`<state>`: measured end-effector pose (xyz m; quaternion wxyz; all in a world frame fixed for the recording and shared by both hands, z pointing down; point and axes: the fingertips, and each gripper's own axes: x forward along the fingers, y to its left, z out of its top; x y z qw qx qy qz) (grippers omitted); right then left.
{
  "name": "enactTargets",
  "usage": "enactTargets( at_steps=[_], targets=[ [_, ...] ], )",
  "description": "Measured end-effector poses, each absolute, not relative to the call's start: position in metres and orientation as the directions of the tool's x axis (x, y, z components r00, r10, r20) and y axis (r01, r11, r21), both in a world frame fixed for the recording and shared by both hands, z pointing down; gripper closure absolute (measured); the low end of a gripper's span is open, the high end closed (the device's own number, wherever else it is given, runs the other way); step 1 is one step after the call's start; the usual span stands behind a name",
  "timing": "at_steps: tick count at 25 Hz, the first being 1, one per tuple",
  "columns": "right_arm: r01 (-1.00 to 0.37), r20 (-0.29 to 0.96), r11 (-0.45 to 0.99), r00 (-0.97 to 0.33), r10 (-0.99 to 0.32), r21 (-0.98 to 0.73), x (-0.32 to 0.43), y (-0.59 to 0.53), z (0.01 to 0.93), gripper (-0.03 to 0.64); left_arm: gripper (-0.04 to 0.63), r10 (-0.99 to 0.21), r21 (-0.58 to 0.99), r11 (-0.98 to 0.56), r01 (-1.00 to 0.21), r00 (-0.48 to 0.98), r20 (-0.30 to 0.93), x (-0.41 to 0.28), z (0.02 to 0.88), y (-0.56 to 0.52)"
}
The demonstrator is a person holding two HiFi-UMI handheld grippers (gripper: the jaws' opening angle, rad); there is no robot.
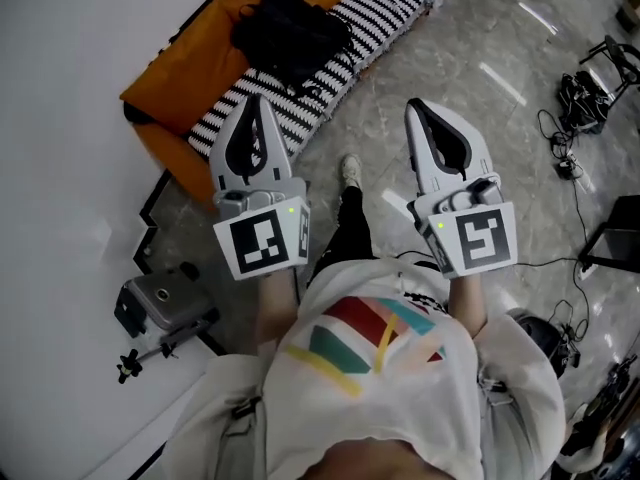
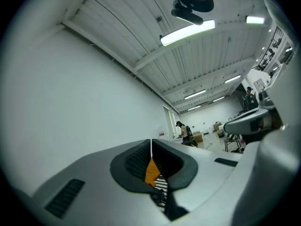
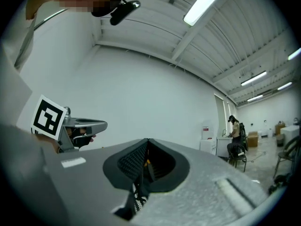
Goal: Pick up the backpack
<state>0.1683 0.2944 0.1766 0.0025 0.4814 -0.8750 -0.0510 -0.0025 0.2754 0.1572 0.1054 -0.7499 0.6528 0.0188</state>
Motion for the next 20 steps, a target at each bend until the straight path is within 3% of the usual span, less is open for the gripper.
enactTargets(
  at_steps=[5, 16, 20],
  targets=[
    [-0.854, 0.027, 0.509, -0.509, -0.860, 0.112, 0.159, 0.211, 0.189, 0.615, 0.575, -0.972, -0.086, -0.131, -0.988, 0.145, -0.184, -0.017, 0.160, 0.194],
    [-0.813, 0.061, 0.563, -0.561, -0.826, 0.152, 0.085, 0.028, 0.170, 0.615, 0.575, -0.971, -0.015, -0.155, -0.988, 0.155, -0.180, -0.073, 0.142, 0.020],
    [-0.819, 0.073, 0.571, -0.567, -0.820, 0.051, 0.067, -0.012, 0.156, 0.615, 0.575, -0.974, -0.003, -0.151, -0.988, 0.150, -0.171, -0.092, 0.125, -0.016]
  ],
)
